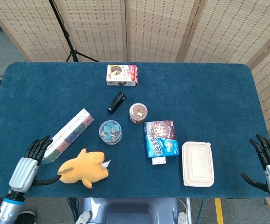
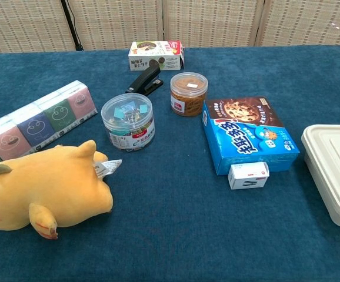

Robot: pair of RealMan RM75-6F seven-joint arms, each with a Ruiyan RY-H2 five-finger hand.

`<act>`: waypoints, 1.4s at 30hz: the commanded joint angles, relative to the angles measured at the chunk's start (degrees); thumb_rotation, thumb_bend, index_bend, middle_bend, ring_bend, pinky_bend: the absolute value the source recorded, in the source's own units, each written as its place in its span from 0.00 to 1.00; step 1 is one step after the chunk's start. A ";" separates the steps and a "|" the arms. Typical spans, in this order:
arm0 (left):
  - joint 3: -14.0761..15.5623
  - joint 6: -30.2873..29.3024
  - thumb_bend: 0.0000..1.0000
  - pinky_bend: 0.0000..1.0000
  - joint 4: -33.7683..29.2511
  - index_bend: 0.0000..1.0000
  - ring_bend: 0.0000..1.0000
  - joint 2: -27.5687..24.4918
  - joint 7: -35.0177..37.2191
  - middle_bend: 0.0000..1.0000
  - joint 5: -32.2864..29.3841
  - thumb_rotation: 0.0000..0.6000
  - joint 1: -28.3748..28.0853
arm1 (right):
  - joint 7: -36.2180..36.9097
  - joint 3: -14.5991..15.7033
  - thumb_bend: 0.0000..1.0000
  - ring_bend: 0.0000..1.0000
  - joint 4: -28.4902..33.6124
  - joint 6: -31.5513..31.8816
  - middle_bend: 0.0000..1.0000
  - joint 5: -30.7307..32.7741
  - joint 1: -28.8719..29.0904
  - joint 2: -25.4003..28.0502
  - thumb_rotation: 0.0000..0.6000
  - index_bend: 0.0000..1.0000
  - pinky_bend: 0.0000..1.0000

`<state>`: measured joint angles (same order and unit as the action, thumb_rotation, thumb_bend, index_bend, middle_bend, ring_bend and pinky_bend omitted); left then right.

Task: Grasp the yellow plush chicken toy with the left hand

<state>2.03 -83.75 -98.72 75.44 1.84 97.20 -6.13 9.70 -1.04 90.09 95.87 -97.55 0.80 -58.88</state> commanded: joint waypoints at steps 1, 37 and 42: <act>-1.19 3.92 0.00 0.00 -0.73 0.00 0.00 6.98 -5.26 0.00 -3.11 0.19 -1.75 | 0.35 0.02 0.00 0.00 -0.09 -0.16 0.00 0.05 0.09 0.11 1.00 0.00 0.00; -4.59 13.80 0.00 0.00 15.55 0.00 0.00 28.31 -11.34 0.00 -9.56 0.18 -11.02 | 1.23 0.33 0.00 0.00 -0.08 -0.38 0.00 -0.21 0.08 0.45 1.00 0.00 0.00; -4.35 14.23 0.00 0.00 15.68 0.00 0.00 28.66 -10.94 0.00 -8.64 0.18 -12.42 | 0.16 0.40 0.00 0.00 0.01 -0.70 0.00 -0.28 0.17 0.05 1.00 0.00 0.00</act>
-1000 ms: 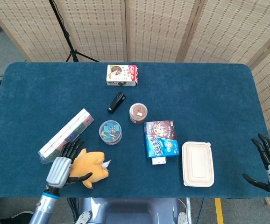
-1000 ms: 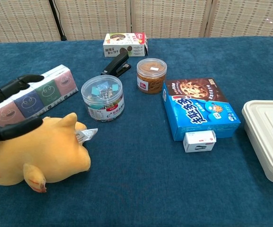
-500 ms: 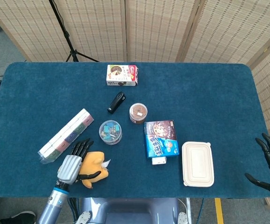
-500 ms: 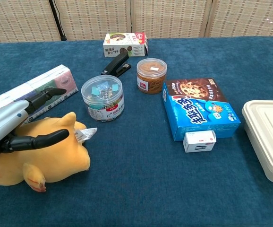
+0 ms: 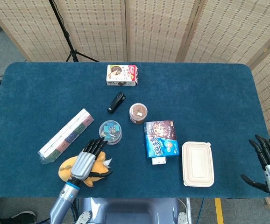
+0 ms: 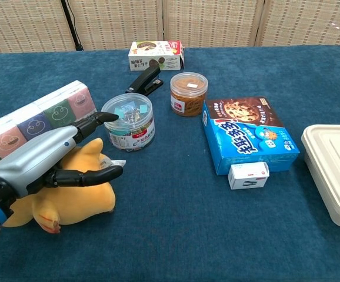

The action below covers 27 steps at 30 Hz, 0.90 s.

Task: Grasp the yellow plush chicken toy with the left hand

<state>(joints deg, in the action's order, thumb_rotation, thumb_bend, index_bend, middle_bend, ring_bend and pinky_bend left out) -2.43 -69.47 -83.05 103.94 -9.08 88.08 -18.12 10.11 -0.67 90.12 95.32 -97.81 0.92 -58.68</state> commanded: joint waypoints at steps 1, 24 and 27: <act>0.13 -0.11 0.00 0.00 -0.10 0.00 0.00 0.21 0.02 0.00 0.63 0.18 -0.60 | -0.33 0.05 0.00 0.00 -0.04 -0.27 0.00 -0.02 0.11 -0.21 1.00 0.00 0.00; -2.39 3.95 0.00 0.00 -7.85 0.00 0.00 -0.47 -7.21 0.00 -0.75 0.18 -7.32 | -2.29 0.40 0.00 0.00 0.09 -1.10 0.00 -0.26 0.43 -0.89 1.00 0.00 0.00; -1.73 3.44 0.00 0.00 -9.26 0.00 0.00 -2.78 -6.21 0.00 -0.35 0.18 -7.17 | -2.51 0.45 0.00 0.00 0.13 -1.15 0.00 -0.34 0.46 -0.93 1.00 0.00 0.00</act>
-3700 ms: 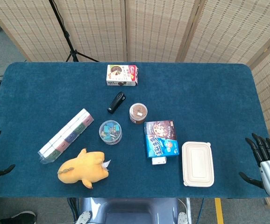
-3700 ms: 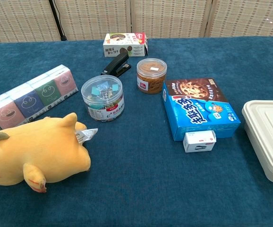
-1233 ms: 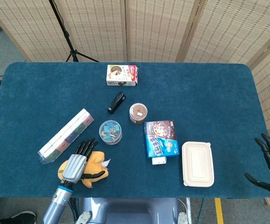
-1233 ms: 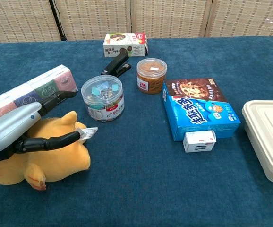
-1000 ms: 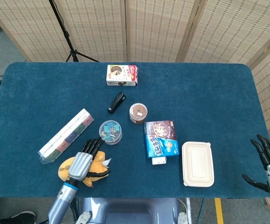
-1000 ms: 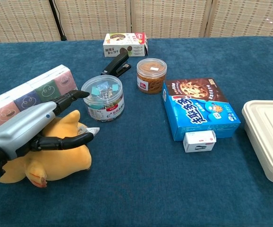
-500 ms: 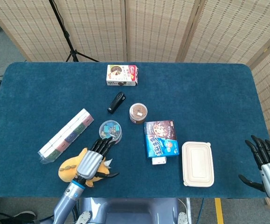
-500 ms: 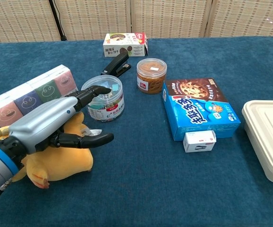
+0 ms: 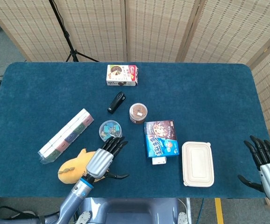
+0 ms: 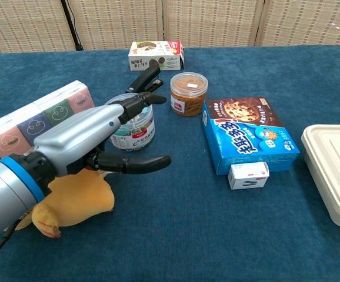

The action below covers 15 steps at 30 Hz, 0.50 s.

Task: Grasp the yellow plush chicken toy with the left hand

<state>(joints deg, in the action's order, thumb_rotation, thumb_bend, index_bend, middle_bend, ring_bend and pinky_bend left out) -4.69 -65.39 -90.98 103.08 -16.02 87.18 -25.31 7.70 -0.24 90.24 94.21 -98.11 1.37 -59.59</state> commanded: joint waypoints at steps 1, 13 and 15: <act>0.86 -0.84 0.00 0.00 -1.52 0.00 0.00 -2.67 1.41 0.00 0.91 0.18 0.07 | -0.17 0.07 0.00 0.00 0.02 -0.07 0.00 -0.07 0.02 -0.04 1.00 0.00 0.00; 7.50 -7.48 0.00 0.00 3.60 0.00 0.00 -11.49 17.44 0.00 9.99 0.18 1.61 | -0.69 0.22 0.00 0.00 0.34 -0.20 0.00 -0.14 0.02 -0.19 1.00 0.00 0.00; 8.47 -8.63 0.00 0.00 4.65 0.00 0.00 -12.27 19.19 0.00 10.64 0.18 2.24 | -0.74 0.23 0.00 0.00 0.38 -0.29 0.00 -0.11 0.06 -0.25 1.00 0.00 0.00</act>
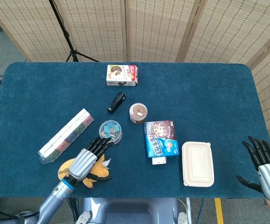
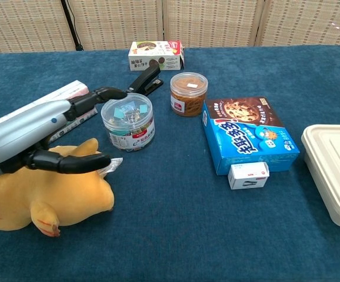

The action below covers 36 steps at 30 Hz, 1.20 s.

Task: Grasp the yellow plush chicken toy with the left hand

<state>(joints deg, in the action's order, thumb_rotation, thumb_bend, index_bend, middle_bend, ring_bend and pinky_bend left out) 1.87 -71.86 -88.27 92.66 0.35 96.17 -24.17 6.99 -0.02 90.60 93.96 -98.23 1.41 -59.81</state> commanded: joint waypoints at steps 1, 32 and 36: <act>2.52 -2.81 0.00 0.00 2.50 0.00 0.00 -2.20 3.78 0.00 1.93 0.18 1.57 | -0.09 0.06 0.00 0.00 0.02 -0.17 0.00 -0.01 0.06 -0.08 1.00 0.00 0.00; -0.24 3.88 0.00 0.00 12.58 0.00 0.00 7.70 3.24 0.00 -3.40 0.17 -0.54 | 0.30 0.26 0.00 0.00 -0.03 -0.22 0.00 -0.07 0.09 0.12 1.00 0.00 0.00; -0.55 3.77 0.00 0.00 11.20 0.00 0.00 7.80 1.94 0.00 -2.77 0.16 -1.34 | 0.37 0.24 0.00 0.00 0.01 -0.14 0.00 -0.04 0.06 0.15 1.00 0.00 0.00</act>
<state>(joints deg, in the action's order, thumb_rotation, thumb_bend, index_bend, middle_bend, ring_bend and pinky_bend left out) 1.42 -68.10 -76.71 100.43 2.60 93.20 -25.27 7.36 0.22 90.61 93.81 -98.27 1.47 -59.66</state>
